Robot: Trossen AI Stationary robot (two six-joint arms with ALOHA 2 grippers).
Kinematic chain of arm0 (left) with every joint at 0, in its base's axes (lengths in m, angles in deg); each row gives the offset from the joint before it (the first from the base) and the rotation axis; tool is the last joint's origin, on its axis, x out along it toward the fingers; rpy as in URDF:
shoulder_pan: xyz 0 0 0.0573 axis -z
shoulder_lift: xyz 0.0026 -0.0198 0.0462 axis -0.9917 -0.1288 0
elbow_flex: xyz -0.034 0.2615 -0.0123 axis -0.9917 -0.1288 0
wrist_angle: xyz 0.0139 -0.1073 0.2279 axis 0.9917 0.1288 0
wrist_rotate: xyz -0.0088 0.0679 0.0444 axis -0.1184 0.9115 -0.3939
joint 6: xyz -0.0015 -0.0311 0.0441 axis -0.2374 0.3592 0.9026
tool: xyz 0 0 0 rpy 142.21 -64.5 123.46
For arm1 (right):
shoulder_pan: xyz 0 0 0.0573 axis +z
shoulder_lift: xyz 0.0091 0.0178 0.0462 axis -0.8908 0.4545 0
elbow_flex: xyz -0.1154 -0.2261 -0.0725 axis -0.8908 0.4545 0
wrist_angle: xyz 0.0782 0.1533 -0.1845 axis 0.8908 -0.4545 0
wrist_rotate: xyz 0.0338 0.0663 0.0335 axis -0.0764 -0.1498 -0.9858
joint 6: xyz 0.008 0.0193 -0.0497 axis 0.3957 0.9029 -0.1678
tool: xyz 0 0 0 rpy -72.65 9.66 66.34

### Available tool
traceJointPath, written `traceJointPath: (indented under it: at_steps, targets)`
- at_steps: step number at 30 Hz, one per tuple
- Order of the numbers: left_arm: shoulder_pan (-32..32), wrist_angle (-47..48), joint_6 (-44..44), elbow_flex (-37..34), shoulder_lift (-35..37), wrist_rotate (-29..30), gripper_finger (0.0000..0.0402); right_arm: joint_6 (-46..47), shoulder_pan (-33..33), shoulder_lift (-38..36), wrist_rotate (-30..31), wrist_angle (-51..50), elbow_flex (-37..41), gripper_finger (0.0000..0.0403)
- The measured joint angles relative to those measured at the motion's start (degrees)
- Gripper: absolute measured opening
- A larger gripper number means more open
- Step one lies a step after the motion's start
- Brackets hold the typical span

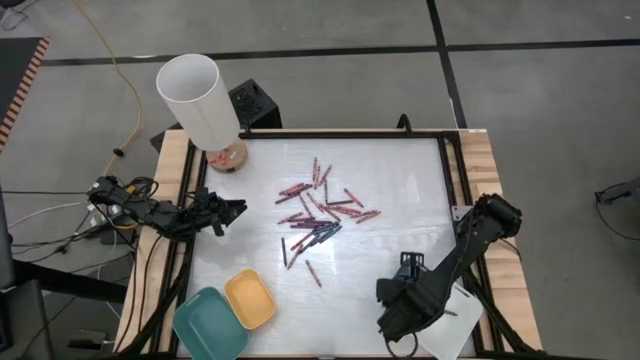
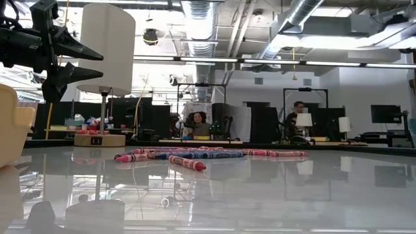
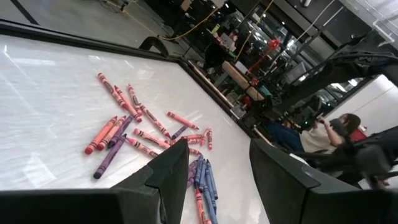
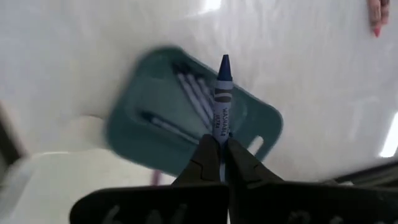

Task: Sort crayons
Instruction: Put the blue crayon into the dark blue bin

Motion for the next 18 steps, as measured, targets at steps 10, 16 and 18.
traceJointPath:
  at_steps: [10,16,18]
  targets:
    - [0.01,0.02,0.00,0.00,-0.01,0.19,0.0160,-3.45,0.70,0.07,-6.08,0.90,11.99,0.0001]
    - [0.01,0.02,0.00,0.00,-0.01,0.26,0.0160,-12.62,1.49,0.07,-5.97,2.75,13.25,0.0001]
    - [0.00,0.04,0.00,0.00,0.00,0.57,0.0160,-15.42,1.53,0.07,-5.92,3.38,13.24,0.0001]
